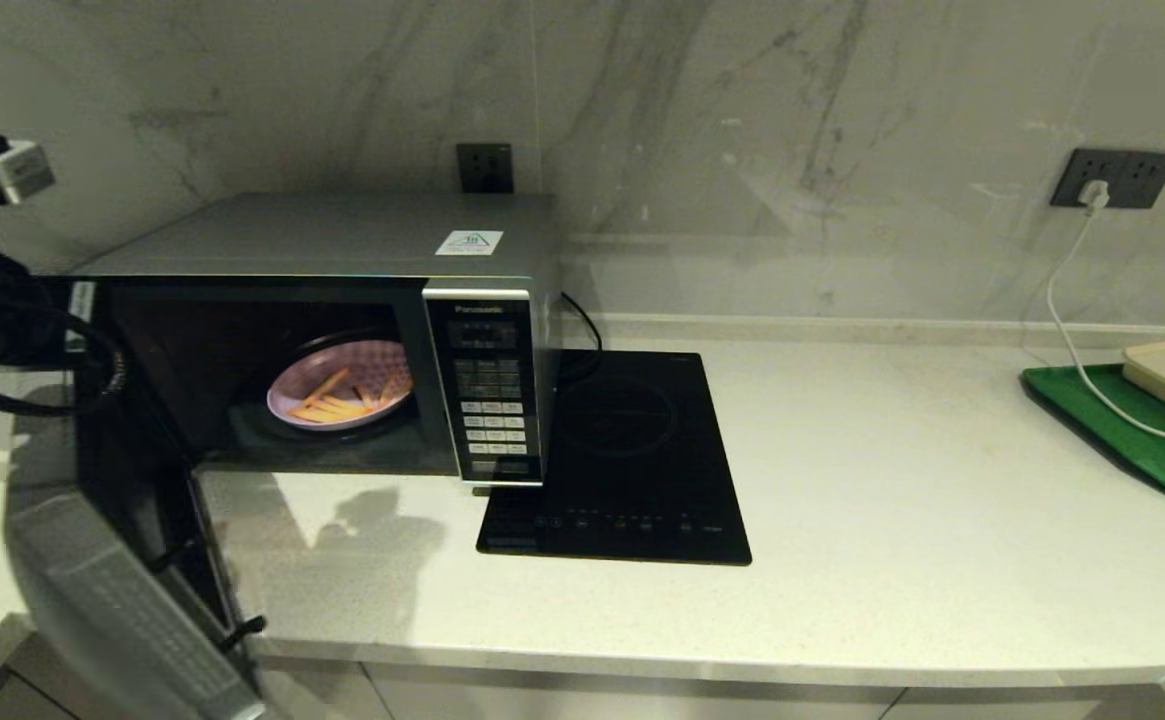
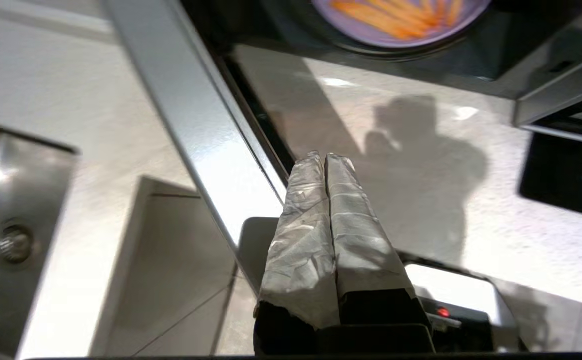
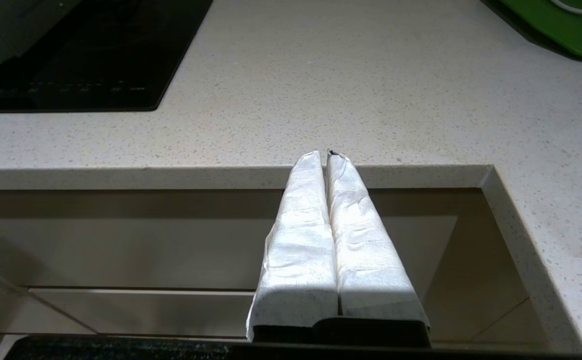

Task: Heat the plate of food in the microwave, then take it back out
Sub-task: Open the microwave oven

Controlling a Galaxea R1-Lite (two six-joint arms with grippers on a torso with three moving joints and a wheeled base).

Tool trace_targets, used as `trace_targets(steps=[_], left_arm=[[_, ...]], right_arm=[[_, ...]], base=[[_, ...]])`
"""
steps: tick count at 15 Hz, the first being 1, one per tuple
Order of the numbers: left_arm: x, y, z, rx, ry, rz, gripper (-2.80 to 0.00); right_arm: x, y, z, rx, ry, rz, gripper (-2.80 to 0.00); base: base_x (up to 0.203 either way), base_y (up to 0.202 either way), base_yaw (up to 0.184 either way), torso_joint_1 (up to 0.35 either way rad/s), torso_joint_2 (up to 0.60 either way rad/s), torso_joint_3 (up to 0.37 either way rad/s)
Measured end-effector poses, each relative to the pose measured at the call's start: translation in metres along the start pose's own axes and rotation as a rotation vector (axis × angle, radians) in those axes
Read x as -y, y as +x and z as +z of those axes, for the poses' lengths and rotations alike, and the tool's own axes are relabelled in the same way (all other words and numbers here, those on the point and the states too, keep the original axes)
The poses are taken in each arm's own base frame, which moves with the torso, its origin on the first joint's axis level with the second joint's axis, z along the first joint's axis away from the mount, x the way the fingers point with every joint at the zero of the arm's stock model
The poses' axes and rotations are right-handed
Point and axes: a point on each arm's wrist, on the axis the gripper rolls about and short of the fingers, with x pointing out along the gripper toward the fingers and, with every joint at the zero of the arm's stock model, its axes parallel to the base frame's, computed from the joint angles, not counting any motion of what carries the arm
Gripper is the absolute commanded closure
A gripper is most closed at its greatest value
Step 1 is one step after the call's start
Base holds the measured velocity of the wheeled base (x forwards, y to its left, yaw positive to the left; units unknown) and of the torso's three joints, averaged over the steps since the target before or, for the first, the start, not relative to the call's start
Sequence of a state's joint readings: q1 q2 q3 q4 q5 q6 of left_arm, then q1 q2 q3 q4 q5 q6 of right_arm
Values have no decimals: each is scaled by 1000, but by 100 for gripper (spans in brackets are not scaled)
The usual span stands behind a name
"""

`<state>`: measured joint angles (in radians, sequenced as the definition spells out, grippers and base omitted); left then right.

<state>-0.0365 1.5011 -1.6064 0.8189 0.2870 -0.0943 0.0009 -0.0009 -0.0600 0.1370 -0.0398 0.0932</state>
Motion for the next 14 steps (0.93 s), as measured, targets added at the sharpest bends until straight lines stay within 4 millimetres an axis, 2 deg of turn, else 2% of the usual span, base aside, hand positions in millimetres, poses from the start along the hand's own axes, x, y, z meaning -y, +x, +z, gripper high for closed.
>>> trace_targets(steps=[4, 7, 10, 12, 14], left_arm=[[-29, -33, -16, 37, 3, 59, 0], [-28, -47, -29, 48, 5, -40, 0], [-16, -38, -49, -29, 9, -132, 0], [-7, -29, -49, -16, -52, -187, 0], [1, -15, -41, -4, -198, -257, 0]], right_arm=[[0, 0, 0, 0, 0, 0, 0], [0, 0, 0, 0, 0, 0, 0], [0, 0, 0, 0, 0, 0, 0], [0, 0, 0, 0, 0, 1, 0], [0, 0, 0, 0, 0, 1, 0]], base=[[0, 0, 0, 0, 0, 0], [0, 0, 0, 0, 0, 0], [0, 0, 0, 0, 0, 0], [0, 0, 0, 0, 0, 0], [0, 0, 0, 0, 0, 0]])
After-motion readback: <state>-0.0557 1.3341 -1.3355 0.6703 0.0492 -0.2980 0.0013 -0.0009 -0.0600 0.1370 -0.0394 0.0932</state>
